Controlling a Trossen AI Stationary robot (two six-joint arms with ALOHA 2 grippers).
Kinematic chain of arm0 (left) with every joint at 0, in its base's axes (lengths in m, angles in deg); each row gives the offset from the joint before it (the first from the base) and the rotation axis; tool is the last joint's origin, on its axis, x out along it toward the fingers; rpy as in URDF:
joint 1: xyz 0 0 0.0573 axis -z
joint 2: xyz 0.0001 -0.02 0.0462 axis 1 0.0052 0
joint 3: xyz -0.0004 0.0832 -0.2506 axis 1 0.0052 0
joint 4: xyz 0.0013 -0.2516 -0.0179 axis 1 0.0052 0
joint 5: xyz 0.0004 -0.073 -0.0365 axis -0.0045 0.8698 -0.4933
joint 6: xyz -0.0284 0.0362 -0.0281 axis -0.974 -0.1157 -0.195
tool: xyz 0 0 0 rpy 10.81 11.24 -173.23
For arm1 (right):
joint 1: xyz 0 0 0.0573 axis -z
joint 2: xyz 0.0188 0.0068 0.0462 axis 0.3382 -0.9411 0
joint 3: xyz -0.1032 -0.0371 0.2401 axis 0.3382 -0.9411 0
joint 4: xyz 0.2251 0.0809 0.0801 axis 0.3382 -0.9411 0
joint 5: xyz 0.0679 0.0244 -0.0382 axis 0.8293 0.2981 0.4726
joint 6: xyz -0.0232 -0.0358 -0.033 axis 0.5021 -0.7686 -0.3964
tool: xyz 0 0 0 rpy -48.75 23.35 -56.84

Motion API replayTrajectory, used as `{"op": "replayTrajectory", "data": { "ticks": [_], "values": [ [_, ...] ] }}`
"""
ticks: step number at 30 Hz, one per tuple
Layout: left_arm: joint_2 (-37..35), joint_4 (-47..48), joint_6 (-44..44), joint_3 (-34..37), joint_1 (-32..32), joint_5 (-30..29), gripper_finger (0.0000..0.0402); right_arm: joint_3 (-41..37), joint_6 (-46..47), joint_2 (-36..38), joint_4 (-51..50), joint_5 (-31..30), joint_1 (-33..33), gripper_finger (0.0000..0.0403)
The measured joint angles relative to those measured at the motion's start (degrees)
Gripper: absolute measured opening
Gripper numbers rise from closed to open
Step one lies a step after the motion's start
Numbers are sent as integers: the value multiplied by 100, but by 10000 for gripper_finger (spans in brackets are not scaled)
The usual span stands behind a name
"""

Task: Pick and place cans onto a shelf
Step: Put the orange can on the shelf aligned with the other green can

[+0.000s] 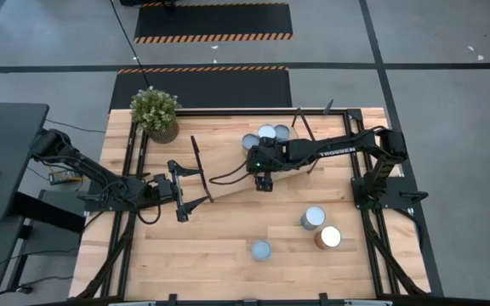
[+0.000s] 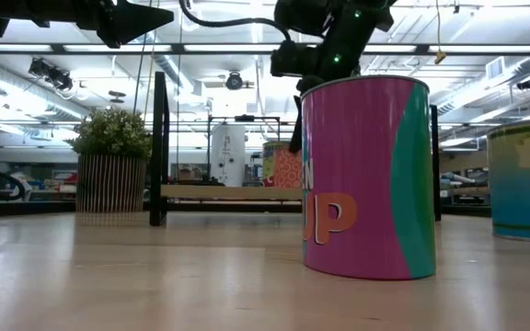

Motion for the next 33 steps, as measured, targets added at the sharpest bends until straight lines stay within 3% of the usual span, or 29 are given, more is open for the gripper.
{"op": "replayTrajectory", "data": {
  "ticks": [6,17,24,33],
  "values": [
    [0,0,0,-2,0,0,389,1,278,0,56,-1055,-119,353],
    [0,0,-2,0,0,0,389,363,278,-4,-18,-790,-448,349],
    [0,0,-4,0,-2,0,389,-52,-286,-4,-50,-703,-383,343],
    [0,-2,-4,-1,0,-1,389,-376,-574,-4,730,-447,-183,231]
  ]
}}
